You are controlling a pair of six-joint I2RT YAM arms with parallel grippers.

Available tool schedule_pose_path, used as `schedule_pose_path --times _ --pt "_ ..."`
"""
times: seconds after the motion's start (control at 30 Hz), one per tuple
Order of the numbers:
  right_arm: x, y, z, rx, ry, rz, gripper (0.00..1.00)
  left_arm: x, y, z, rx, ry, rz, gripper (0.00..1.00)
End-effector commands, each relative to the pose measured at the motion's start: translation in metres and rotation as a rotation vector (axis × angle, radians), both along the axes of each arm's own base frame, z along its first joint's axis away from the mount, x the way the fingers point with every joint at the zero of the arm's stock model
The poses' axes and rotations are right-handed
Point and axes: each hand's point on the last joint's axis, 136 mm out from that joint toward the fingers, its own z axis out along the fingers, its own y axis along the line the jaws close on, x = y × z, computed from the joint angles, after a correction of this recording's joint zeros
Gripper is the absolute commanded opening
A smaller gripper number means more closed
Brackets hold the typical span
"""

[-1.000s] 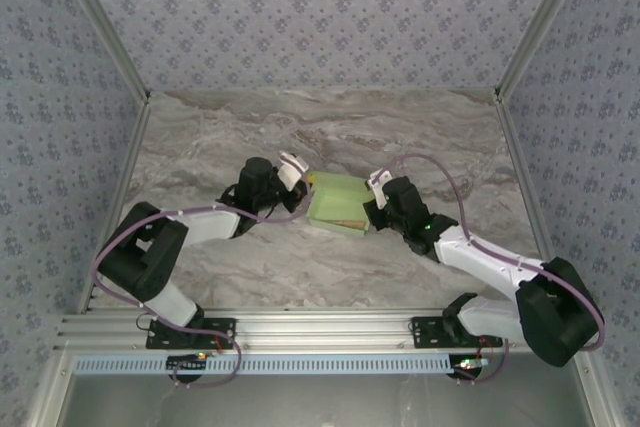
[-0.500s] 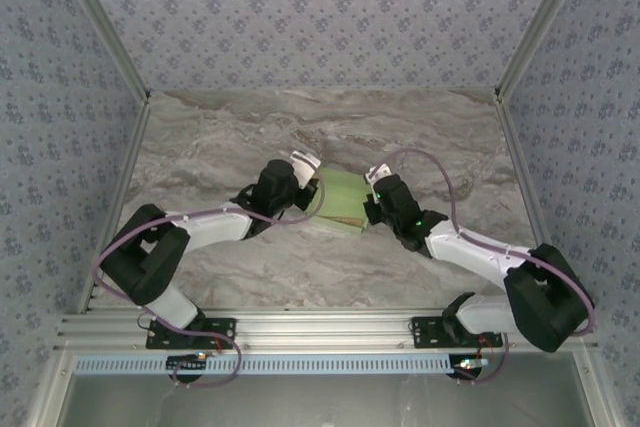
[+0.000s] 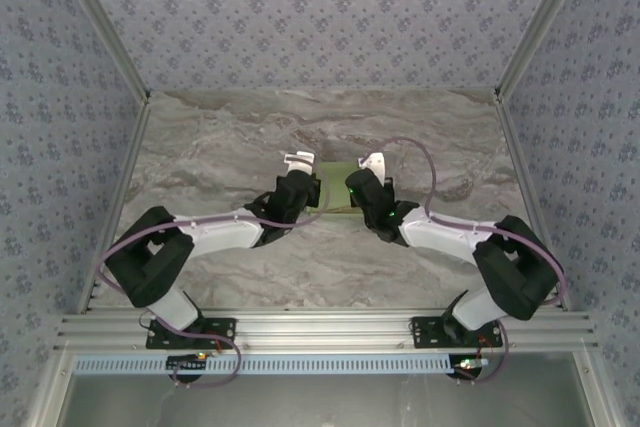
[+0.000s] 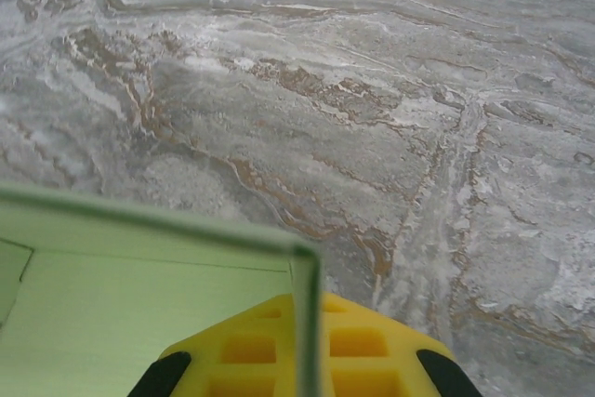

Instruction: Fold the paper box

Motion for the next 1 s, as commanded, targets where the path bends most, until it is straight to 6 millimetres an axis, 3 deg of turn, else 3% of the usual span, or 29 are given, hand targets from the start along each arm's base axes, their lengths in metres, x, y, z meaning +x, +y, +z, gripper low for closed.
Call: schedule_pose_path --times 0.0,0.3,0.97 --pt "0.013 -0.015 0.008 0.030 -0.072 -0.143 0.02 0.018 0.021 0.015 -0.073 -0.069 0.208 0.00" --pt "0.022 0.003 0.000 0.084 -0.094 -0.103 0.02 0.015 0.032 -0.004 -0.088 -0.107 0.383 0.00" --pt "-0.004 -0.003 -0.040 0.098 -0.095 -0.039 0.02 -0.035 0.037 -0.047 -0.032 -0.195 0.473 0.00"
